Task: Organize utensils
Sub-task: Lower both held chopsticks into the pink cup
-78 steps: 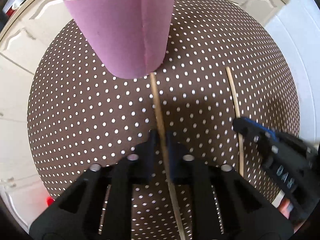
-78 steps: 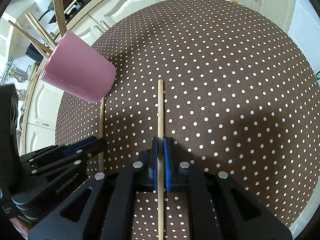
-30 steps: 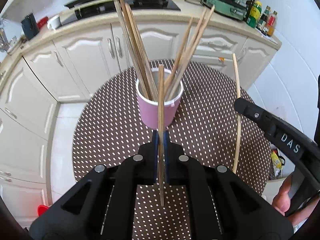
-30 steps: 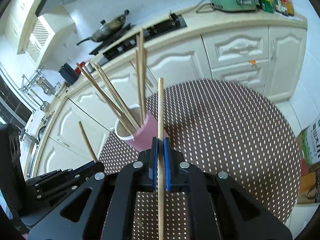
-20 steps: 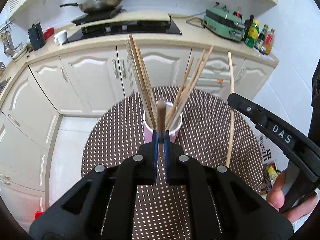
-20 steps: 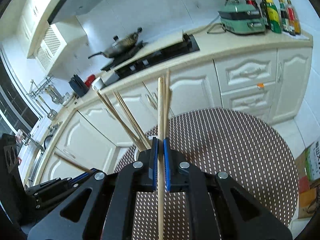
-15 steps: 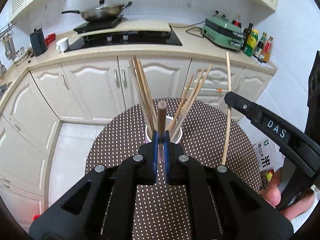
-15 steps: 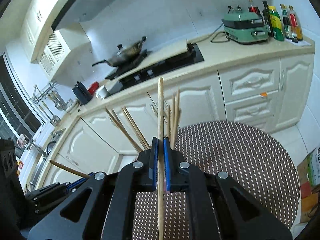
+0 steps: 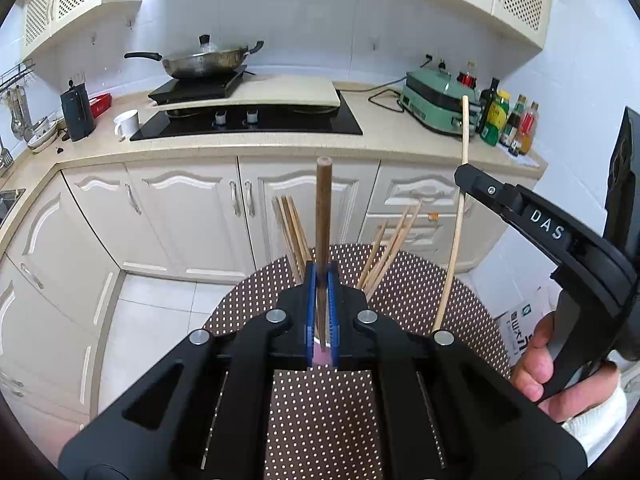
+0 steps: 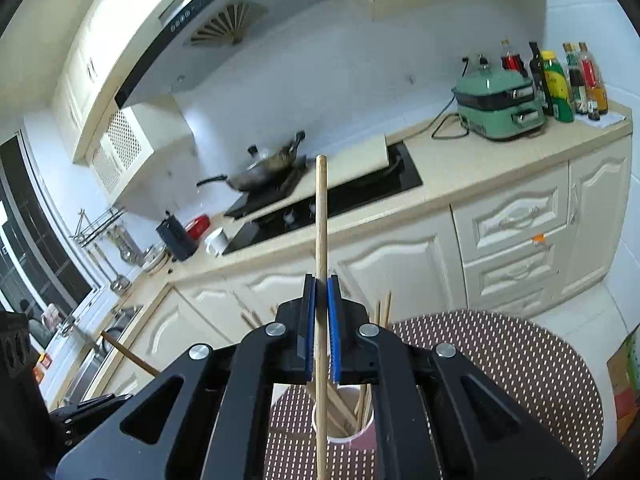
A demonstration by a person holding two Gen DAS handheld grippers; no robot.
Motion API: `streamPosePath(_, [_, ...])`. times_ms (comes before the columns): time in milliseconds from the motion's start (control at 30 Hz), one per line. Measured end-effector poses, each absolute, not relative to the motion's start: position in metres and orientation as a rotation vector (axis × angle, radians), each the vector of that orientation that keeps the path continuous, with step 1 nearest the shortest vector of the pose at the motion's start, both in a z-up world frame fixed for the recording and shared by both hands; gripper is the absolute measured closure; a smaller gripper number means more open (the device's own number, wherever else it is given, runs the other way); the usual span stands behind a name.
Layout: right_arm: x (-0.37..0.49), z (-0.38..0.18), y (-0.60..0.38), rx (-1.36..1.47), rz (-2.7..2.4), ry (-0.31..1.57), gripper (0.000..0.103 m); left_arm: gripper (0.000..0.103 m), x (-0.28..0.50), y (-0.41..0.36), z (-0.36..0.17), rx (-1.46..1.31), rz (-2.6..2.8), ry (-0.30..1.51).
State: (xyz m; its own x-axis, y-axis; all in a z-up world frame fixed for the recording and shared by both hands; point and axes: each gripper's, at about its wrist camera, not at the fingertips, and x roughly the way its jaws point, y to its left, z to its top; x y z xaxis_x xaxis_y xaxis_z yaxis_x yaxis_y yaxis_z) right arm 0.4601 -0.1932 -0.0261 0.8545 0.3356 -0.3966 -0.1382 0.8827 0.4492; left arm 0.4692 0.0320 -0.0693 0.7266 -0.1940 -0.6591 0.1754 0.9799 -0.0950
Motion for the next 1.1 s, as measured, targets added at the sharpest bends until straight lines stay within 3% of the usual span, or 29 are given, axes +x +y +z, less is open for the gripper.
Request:
streamPosePath(400, [0.482, -0.030, -0.186, 0.423, 0.197, 0.407, 0.098, 0.097, 0.491, 0.037, -0.054, -0.079, -0.224, 0.707])
streamPosePath(1100, [0.509, -0.099, -0.155, 0.342, 0.182, 0.416, 0.098, 0.097, 0.544, 0.035, -0.133, -0.098, -0.218, 0.914])
